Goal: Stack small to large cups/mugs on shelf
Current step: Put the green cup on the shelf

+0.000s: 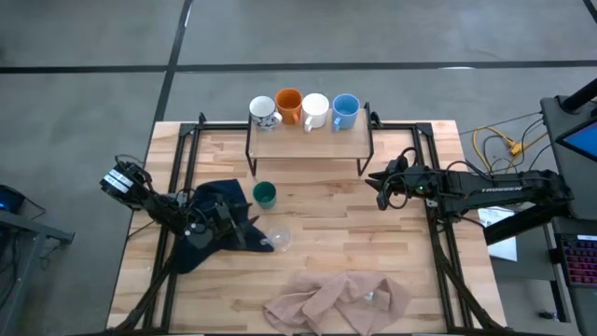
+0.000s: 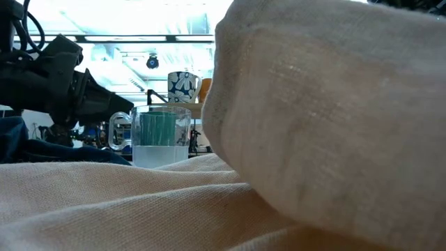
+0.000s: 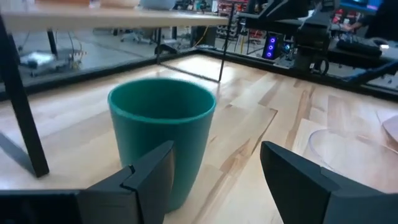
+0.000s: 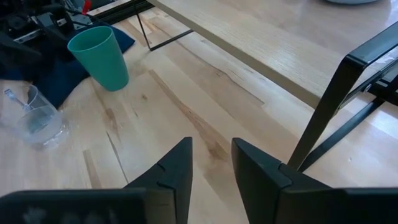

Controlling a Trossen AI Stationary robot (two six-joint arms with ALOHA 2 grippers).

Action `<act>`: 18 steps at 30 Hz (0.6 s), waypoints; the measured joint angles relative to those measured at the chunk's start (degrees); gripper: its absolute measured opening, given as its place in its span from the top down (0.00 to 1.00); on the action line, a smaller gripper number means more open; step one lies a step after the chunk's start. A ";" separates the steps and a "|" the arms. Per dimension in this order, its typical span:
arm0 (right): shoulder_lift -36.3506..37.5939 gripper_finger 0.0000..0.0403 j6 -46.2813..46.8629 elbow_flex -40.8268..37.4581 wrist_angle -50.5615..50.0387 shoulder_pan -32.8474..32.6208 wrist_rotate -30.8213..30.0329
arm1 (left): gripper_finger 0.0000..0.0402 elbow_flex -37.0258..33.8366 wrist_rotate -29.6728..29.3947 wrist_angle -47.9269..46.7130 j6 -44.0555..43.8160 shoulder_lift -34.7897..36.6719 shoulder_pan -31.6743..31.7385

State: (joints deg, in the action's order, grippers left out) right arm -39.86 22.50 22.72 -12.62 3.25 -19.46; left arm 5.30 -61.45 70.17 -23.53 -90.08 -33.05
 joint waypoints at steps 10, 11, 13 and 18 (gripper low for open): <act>0.02 0.73 -0.04 0.00 0.09 0.01 0.01 | 0.45 0.04 0.04 -0.33 -3.02 0.00 0.05; 0.02 0.74 -0.02 0.00 0.11 0.00 0.03 | 0.45 0.04 0.02 -0.33 -3.01 0.00 0.05; 0.01 0.74 -0.02 0.00 0.13 0.01 0.23 | 0.45 0.04 -0.46 -0.35 -2.14 0.00 0.08; 0.01 0.74 -0.06 0.00 1.31 0.02 1.38 | 0.45 0.01 -4.94 -0.34 -5.78 0.00 0.21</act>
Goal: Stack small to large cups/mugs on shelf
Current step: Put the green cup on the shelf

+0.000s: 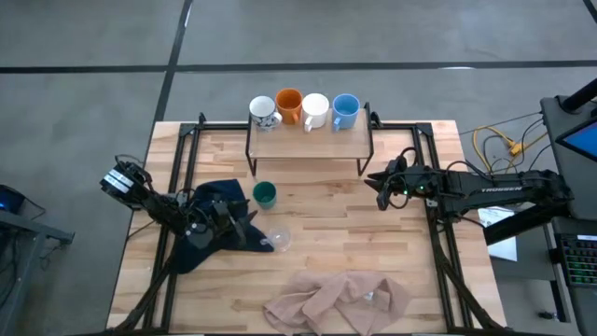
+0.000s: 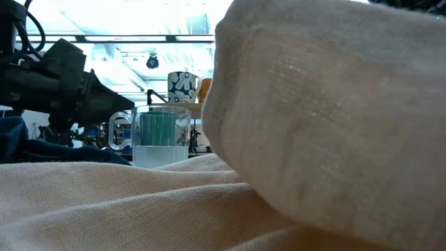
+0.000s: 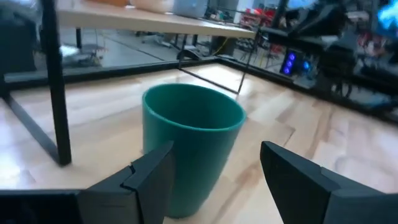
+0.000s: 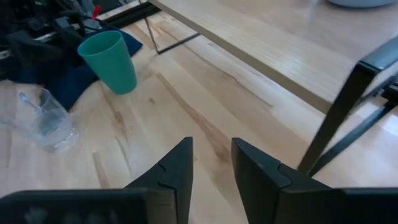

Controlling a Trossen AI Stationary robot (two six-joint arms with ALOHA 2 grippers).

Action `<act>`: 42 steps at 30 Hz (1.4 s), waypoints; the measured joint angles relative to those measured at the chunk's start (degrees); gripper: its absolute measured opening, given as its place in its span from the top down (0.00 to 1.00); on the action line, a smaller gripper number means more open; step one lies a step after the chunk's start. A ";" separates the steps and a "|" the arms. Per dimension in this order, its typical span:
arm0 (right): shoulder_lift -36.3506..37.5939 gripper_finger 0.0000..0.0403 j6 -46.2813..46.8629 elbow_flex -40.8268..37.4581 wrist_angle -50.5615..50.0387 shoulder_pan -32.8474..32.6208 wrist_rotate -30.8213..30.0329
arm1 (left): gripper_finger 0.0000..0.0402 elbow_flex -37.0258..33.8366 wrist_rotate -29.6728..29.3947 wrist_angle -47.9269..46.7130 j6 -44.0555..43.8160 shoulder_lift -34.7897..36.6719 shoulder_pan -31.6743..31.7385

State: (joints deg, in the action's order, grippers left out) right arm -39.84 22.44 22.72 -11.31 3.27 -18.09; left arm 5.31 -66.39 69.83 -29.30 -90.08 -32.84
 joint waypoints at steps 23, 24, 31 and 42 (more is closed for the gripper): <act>-0.01 0.74 -0.16 0.00 1.23 -0.01 0.71 | 0.45 1.56 0.37 0.01 4.20 0.09 0.15; 0.00 0.75 -0.16 0.00 1.23 0.00 0.71 | 0.45 1.56 0.37 0.01 4.22 0.09 0.15; 0.01 0.75 -0.40 0.00 1.25 -0.02 0.66 | 0.45 1.65 0.37 0.01 4.57 0.09 0.15; 0.00 0.76 -0.55 0.00 1.25 -0.01 0.55 | 0.45 1.96 0.43 0.45 4.62 0.13 0.15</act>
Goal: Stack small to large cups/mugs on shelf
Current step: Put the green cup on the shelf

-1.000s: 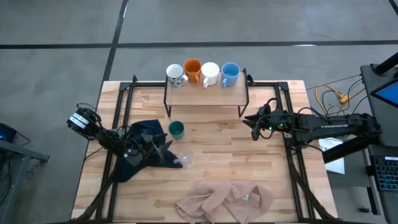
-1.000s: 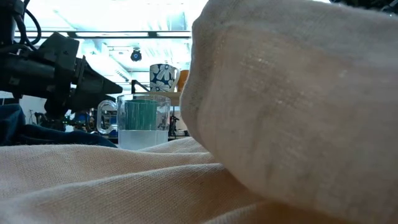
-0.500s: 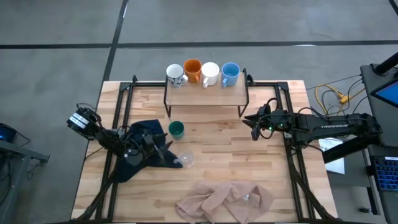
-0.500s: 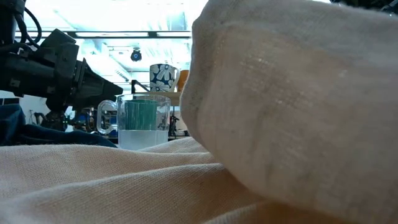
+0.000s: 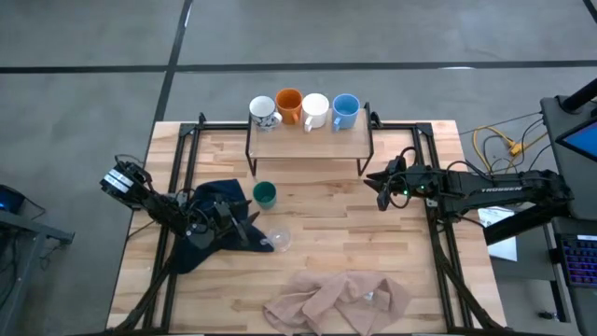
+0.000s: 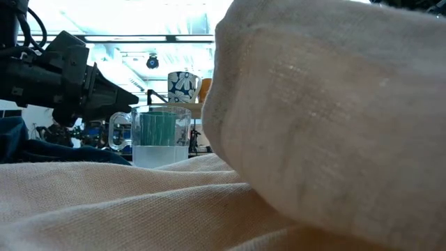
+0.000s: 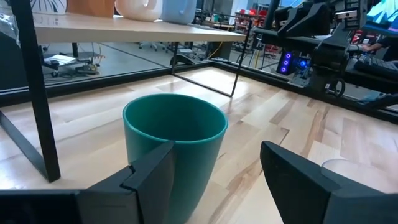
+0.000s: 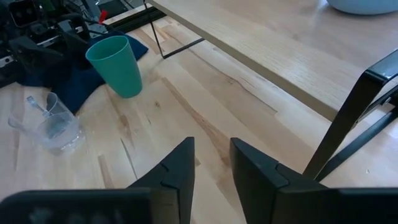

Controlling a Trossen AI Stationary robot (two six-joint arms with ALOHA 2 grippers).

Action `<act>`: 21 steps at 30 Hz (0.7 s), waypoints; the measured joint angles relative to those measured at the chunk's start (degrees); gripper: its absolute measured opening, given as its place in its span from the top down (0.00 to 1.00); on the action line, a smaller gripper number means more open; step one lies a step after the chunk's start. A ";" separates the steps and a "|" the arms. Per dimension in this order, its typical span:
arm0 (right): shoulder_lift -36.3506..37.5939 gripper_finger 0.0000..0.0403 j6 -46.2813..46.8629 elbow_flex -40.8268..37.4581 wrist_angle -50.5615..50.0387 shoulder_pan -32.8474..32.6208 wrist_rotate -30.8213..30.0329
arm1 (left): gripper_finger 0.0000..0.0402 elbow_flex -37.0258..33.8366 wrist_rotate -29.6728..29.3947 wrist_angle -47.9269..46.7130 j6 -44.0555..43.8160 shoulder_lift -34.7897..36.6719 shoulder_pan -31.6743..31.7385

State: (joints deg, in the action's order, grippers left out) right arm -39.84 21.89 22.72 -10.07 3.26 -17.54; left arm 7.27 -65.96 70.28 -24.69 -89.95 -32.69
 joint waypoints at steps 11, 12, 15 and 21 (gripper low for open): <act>-0.01 0.75 -0.02 0.00 0.02 0.01 0.01 | 0.45 -0.13 3.11 -0.22 1.28 0.00 0.00; 0.01 0.75 0.00 0.00 0.02 0.00 0.02 | 0.45 -0.13 3.13 -0.24 1.57 0.00 0.00; -0.01 0.75 -0.02 0.00 0.02 0.01 0.02 | 0.45 -0.11 3.16 -0.17 0.97 0.00 0.07; 0.00 0.76 -0.02 0.00 0.01 0.01 0.03 | 0.45 -0.15 3.20 -0.11 -2.50 0.09 0.66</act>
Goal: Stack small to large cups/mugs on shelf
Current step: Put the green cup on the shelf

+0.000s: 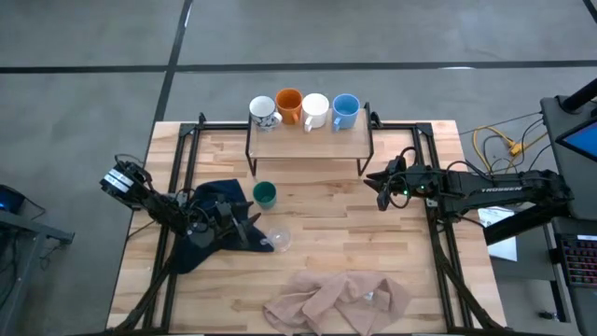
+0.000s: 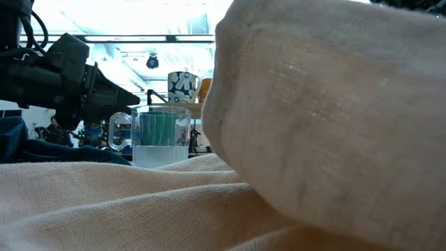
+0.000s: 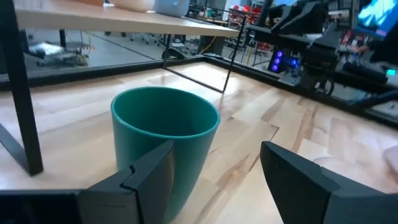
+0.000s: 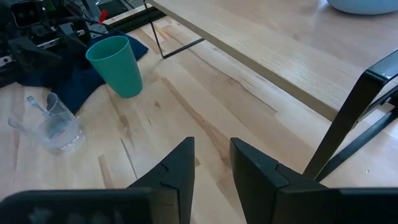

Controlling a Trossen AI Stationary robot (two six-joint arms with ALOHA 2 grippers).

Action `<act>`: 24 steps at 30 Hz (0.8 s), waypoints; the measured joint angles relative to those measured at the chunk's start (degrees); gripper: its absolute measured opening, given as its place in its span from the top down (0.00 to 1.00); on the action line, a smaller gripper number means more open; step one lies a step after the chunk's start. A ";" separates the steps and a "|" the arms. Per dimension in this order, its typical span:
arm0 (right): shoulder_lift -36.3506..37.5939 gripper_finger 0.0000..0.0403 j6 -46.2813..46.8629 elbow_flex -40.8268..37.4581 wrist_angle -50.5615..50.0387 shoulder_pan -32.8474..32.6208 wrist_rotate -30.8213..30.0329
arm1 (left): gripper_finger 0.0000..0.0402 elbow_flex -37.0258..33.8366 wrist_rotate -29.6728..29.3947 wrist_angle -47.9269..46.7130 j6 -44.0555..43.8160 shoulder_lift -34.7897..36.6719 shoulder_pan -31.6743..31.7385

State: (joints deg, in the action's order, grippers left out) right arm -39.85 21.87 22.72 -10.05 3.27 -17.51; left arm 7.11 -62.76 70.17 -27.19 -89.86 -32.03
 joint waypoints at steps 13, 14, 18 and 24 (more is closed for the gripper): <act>0.00 0.76 -0.01 0.00 0.00 -0.01 0.02 | 0.45 0.45 0.19 -0.12 5.08 0.00 0.33; -0.01 0.76 0.04 0.00 0.01 0.00 0.02 | 0.45 0.52 0.37 -0.14 5.06 0.00 0.31; 0.00 0.77 0.22 0.00 0.01 0.00 0.03 | 0.45 0.87 0.38 -0.13 0.25 0.00 0.58; 0.00 0.77 0.66 0.00 0.03 0.00 0.16 | 0.45 -1.72 1.68 -0.20 -15.88 0.00 1.60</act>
State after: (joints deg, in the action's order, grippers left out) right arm -39.84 22.52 22.72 -10.02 3.27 -17.35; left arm 5.40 -61.08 69.97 -43.07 -89.86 -30.44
